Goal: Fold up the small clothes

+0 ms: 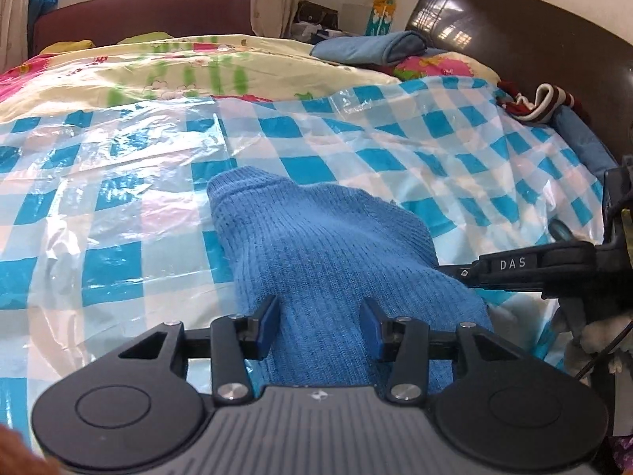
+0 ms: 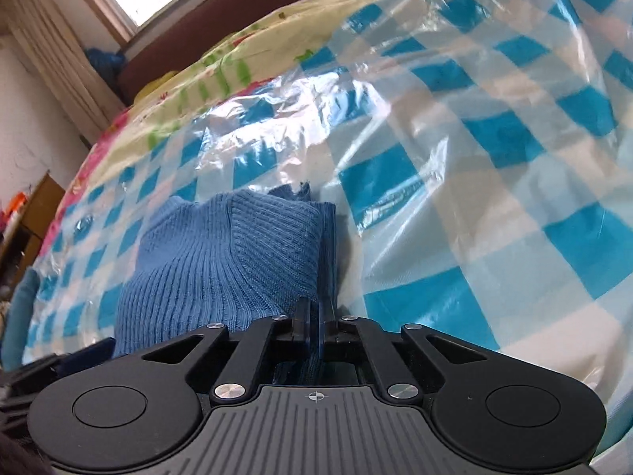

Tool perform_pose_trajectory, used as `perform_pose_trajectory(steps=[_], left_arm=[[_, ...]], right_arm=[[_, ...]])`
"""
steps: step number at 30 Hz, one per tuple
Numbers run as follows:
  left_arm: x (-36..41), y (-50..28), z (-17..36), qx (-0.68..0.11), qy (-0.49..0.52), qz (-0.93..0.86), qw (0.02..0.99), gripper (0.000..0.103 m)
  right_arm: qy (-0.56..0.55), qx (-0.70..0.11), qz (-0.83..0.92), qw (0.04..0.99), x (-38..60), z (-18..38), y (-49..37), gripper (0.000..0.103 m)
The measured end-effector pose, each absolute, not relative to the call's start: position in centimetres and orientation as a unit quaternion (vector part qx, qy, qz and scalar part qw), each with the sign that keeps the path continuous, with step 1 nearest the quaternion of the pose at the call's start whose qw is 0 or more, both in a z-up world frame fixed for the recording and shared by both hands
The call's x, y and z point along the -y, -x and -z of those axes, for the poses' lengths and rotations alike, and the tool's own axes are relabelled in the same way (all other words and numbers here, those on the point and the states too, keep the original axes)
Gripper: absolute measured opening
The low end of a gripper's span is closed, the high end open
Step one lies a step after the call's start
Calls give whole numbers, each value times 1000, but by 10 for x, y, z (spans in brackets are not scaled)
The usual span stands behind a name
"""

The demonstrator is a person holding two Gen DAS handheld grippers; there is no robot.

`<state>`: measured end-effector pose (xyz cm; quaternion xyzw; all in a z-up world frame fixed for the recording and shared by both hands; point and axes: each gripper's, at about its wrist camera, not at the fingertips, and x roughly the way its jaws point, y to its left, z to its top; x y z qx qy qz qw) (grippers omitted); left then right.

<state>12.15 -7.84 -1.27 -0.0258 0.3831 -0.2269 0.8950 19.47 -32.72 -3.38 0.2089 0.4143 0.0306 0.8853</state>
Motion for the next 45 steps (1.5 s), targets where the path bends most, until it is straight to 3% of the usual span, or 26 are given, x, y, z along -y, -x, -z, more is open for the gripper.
perform_pose_trajectory(steps=[2,5,10,17,25,36,42,43,45], left_arm=[[75,-119,8,-379,29,221,898,49],[74,-116,10,-387,27,218,896,49],[74,-104,13,-389,29,219,894,51],[77,-98,30,-420,12,212,882,55],[63,-84,27,-394,49,217,892,54],[54,-88,41,-406,72,233,881,54],[50,-86,38,-407,81,236,879,54],[50,-84,34,-400,77,236,882,54],[48,-82,27,-390,77,236,887,55]], right_arm=[[-196,-413,-29,889,326,26,-193,3],[-176,-396,-25,901,322,11,-185,12],[-159,-355,-57,919,306,-14,-166,12],[-152,-421,-75,891,293,17,-173,12],[-102,-391,-129,906,252,-31,-196,17],[-46,-461,-136,875,174,31,-296,15],[-74,-436,-130,887,197,5,-270,15],[-80,-428,-128,891,205,-3,-261,17],[-97,-416,-115,897,228,-14,-240,33]])
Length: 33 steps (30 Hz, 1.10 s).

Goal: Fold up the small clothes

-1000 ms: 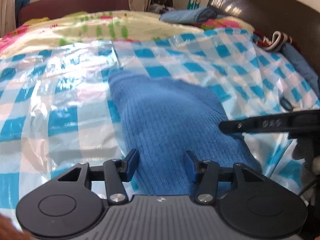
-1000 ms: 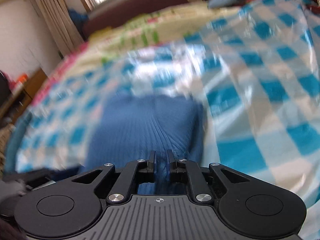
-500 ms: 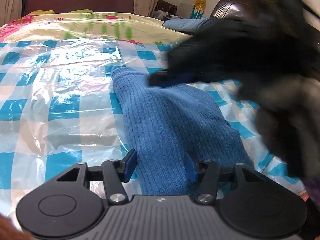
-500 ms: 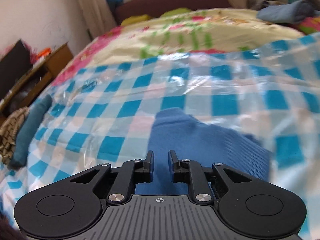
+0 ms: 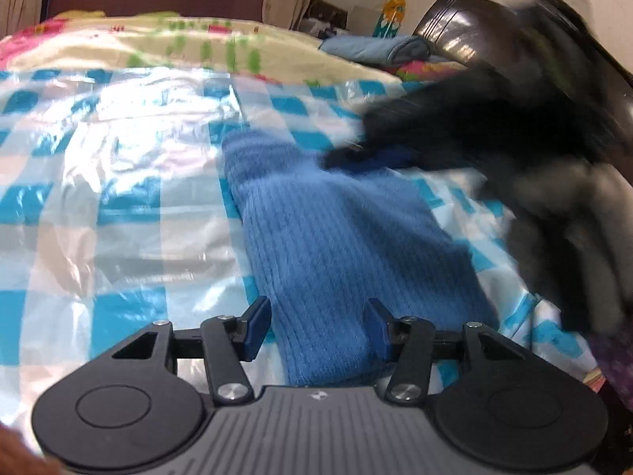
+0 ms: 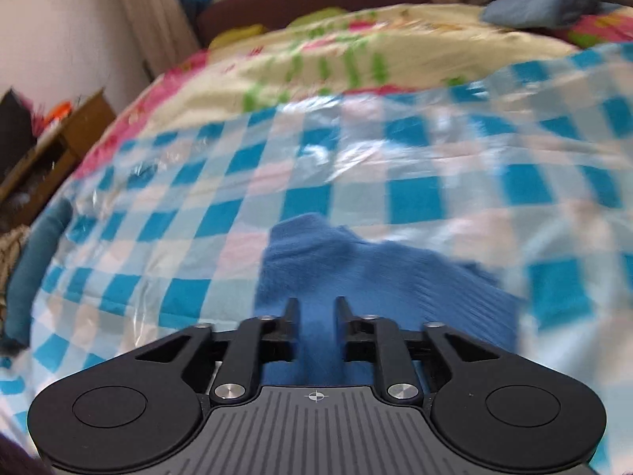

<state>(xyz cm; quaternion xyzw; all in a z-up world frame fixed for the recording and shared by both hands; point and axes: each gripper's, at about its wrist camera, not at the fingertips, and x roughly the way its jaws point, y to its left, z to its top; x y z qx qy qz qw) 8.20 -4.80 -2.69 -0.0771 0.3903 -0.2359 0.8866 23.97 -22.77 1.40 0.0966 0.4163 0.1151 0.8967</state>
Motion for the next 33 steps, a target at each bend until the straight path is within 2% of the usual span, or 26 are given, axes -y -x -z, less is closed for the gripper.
perform_pose_trajectory(steps=[2,4,5,6,8,12,14,19,21,22,23,26,28,31,33], left_arm=[[46,-83,22,-385,79,232,890,55],[45,-87,19,-385,81,222,892,55],[44,-90,18,-388,82,217,892,55],[44,-93,17,-389,86,215,892,55],[45,-102,18,-393,97,219,888,57],[55,-120,27,-416,93,218,878,59],[57,-122,30,-420,87,217,877,64],[54,-127,32,-427,95,227,870,69],[56,-134,36,-436,105,231,863,73],[59,-139,39,-442,109,232,859,80],[61,-143,42,-449,115,235,854,82],[64,-153,53,-464,133,241,842,85],[62,-152,54,-461,140,244,842,81],[57,-145,49,-448,129,249,849,69],[51,-142,46,-443,124,249,852,67]], right_arm=[[-104,-412,-98,900,249,-19,-218,39],[-108,-415,-83,900,268,-18,-198,39],[-112,-417,-75,899,276,-16,-191,44],[-119,-420,-69,897,284,-13,-184,53],[-139,-425,-62,892,298,-3,-175,58],[-202,-450,-73,867,313,23,-173,58],[-232,-453,-83,857,317,33,-176,58],[-285,-446,-105,842,332,42,-184,59],[-297,-447,-113,836,334,45,-191,59],[-300,-447,-116,835,334,45,-193,59],[-303,-446,-120,833,334,47,-196,60],[-315,-455,-121,824,330,53,-206,60],[-320,-458,-120,821,329,54,-209,60],[-306,-460,-122,824,319,50,-211,52],[-298,-460,-129,826,309,46,-213,48]])
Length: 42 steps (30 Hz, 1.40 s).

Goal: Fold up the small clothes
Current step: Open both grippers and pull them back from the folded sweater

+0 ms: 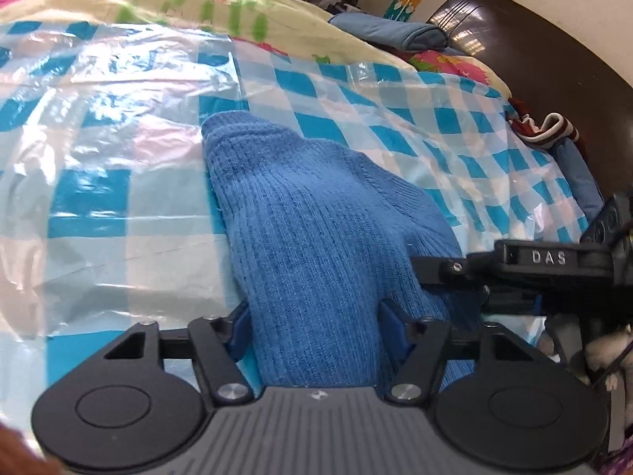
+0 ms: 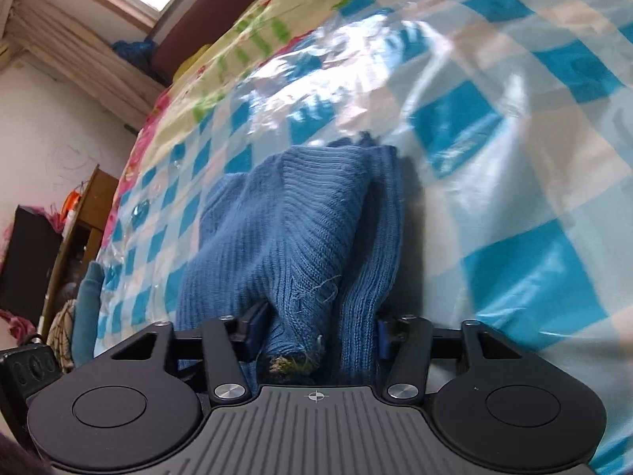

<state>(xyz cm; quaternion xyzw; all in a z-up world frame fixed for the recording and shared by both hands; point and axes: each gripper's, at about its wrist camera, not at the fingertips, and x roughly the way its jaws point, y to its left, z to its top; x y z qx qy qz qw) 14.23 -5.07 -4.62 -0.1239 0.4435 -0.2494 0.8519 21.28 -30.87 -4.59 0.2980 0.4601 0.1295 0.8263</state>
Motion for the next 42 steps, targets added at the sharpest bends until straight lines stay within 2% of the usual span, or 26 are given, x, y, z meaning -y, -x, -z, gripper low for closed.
perform_pose_trajectory(steps=[5,9,13,18,22,25,28,32,34,42], left_arm=[[14,-137,41,-438,130,229,860,65],[-24,-141,42,-436,131,198,868,66],[-46,-143,41,-432,141,186,871,67],[-34,-131,32,-412,92,183,888,68],[-20,-118,15,-389,37,164,906,68],[-17,-112,8,-381,31,157,910,68],[-11,-110,12,-395,31,148,906,68],[-1,-107,28,-434,11,134,891,68],[1,-105,36,-448,11,130,884,68],[5,-83,20,-434,7,125,892,68]], right_arm=[[-277,-466,-166,824,267,38,-223,47],[-264,-471,-192,820,230,35,-235,43],[-249,-475,-179,825,225,36,-238,41],[-252,-476,-149,829,245,36,-223,41],[-189,-454,-130,861,238,10,-207,42],[-151,-419,-128,886,227,-11,-189,45],[-118,-404,-132,897,214,-15,-175,44],[-73,-439,-102,890,203,12,-176,45],[-84,-451,-94,884,208,22,-176,45],[-87,-400,-104,906,203,-13,-142,45]])
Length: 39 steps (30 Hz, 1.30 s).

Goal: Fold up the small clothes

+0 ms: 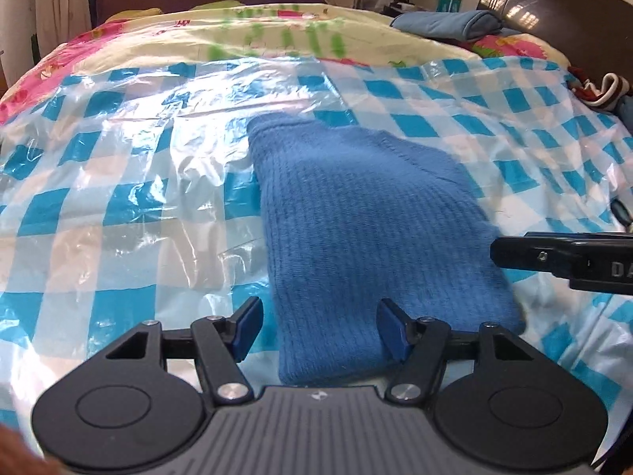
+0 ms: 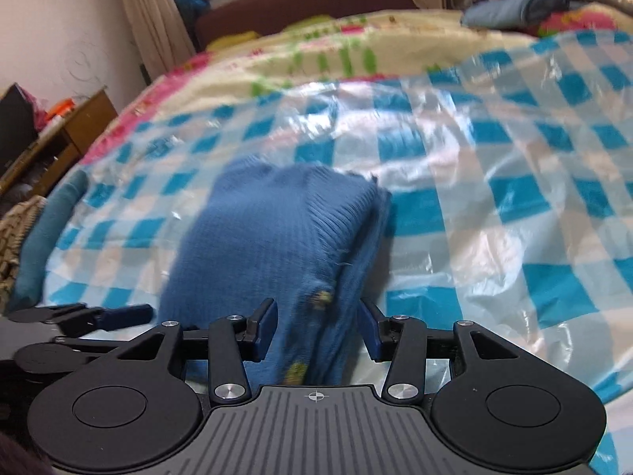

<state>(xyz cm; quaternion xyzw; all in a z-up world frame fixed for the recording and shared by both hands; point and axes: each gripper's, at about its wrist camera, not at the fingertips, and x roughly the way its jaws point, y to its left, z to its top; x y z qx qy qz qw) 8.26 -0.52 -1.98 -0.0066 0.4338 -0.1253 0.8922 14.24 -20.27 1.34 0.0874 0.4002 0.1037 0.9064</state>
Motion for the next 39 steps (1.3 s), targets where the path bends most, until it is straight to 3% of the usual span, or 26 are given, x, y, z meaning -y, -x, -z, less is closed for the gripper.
perform_pose_trajectory(steps=[8,13,14,16,27,39], left_arm=[[2,-61,-18,-400,16,141,906,68],[-3,-48,-38,-387,20,147,910,74],[-3,-45,-38,-388,21,148,910,77],[-2,-42,-35,-393,20,146,908,81],[3,-39,10,-446,16,104,889,81],[4,-38,23,-456,6,91,885,81]], right_arm=[[-89,-336,-127,929,195,-59,-106,46],[-96,-296,-131,941,196,-84,-83,53],[-95,-291,-131,943,196,-85,-78,58],[-88,-288,-124,946,193,-80,-74,69],[-83,-365,-73,925,180,-9,-83,70],[-81,-380,-58,920,179,15,-77,72]])
